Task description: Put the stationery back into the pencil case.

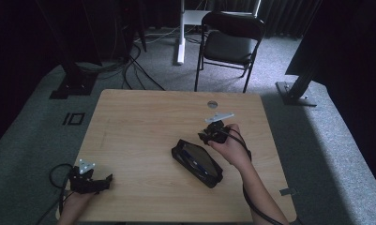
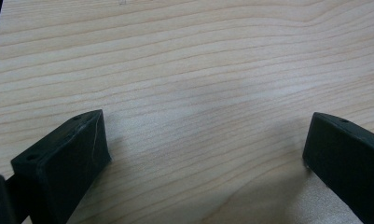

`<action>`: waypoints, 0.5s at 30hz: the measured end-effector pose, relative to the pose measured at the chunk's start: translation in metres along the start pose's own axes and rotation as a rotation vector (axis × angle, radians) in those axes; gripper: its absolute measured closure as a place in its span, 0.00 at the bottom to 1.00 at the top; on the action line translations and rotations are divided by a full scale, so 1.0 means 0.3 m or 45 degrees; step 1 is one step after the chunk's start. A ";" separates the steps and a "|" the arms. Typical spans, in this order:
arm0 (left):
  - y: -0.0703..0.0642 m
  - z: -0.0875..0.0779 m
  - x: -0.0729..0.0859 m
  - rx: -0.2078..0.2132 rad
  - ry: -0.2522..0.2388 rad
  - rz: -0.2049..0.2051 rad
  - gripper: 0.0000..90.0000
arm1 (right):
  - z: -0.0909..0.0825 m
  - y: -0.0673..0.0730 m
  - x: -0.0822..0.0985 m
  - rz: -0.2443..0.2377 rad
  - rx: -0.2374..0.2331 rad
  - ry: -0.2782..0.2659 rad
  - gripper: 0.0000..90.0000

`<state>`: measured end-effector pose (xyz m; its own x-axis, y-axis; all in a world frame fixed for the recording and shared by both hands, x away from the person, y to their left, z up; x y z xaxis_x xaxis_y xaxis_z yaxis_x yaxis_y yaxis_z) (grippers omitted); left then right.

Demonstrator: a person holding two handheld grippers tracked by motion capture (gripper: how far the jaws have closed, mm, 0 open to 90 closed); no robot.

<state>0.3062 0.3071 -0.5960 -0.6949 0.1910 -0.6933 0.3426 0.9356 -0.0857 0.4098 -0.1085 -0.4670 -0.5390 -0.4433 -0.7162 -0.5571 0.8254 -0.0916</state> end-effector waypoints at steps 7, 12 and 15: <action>0.000 0.000 0.000 0.000 -0.001 0.000 0.00 | -0.016 0.053 0.009 -0.038 -0.047 -0.004 0.76; 0.000 0.000 0.000 0.000 0.001 0.001 0.00 | -0.020 0.081 0.020 -0.060 -0.079 0.003 0.76; 0.000 0.000 0.000 0.001 0.001 0.001 0.00 | -0.023 0.094 0.025 -0.065 -0.099 -0.002 0.76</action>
<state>0.3061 0.3071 -0.5960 -0.6954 0.1918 -0.6926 0.3433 0.9353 -0.0856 0.3856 -0.0910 -0.4702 -0.5075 -0.4835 -0.7132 -0.6315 0.7719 -0.0739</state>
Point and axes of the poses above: each handheld gripper's, and its own axes: z roughly forward along the jaws, x roughly out of its underside, y roughly to its left, the point moved 6 cm from there along z, roughly forward along the jaws, and after that the axes turned 8 degrees about x, right-handed, at the moved point
